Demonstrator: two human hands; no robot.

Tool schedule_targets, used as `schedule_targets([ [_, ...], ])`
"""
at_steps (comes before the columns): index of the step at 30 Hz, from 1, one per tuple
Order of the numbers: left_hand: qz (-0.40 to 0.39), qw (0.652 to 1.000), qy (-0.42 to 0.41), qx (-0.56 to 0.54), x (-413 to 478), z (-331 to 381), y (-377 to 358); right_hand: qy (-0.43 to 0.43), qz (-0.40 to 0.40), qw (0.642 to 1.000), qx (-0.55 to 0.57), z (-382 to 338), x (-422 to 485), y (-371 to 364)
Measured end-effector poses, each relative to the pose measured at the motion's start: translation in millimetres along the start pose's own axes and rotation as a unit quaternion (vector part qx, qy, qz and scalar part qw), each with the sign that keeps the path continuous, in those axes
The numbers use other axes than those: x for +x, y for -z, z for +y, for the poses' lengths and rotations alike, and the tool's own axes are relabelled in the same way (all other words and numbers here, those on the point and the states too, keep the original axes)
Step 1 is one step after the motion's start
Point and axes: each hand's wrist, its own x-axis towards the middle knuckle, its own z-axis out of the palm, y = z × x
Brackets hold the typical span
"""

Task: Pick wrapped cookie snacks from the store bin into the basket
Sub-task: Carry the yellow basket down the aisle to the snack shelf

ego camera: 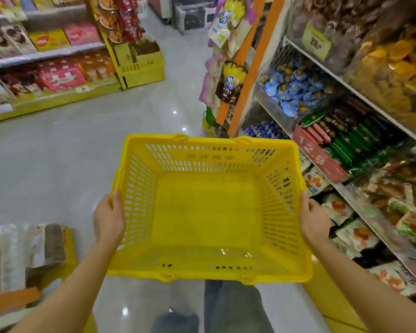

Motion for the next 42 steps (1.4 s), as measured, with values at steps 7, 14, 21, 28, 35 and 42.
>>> schedule_targets([
  [7, 0.036, 0.999, -0.009, 0.009, 67, 44, -47, 0.036, -0.028, 0.999, -0.025, -30, 99, -15],
  [14, 0.038, 0.999, -0.006, 0.029, 130, 45, -71, 0.076, -0.039, 0.995, -0.048, -71, 162, -60],
  [21, 0.012, 0.999, 0.024, 0.028, 223, 25, -82, 0.044, -0.038, 0.995, -0.082, -118, 179, -127],
  [28, 0.006, 1.0, 0.027, 0.012, 286, 21, -106, 0.001, -0.036, 0.997, -0.065, -129, 207, -178],
  [35, 0.013, 0.999, 0.029, 0.033, 301, 16, -163, 0.009, -0.057, 0.997, -0.058, -111, 252, -197],
  [42, -0.006, 0.999, 0.009, 0.045, 324, -44, -215, 0.047, -0.081, 0.995, -0.03, -75, 272, -266],
])
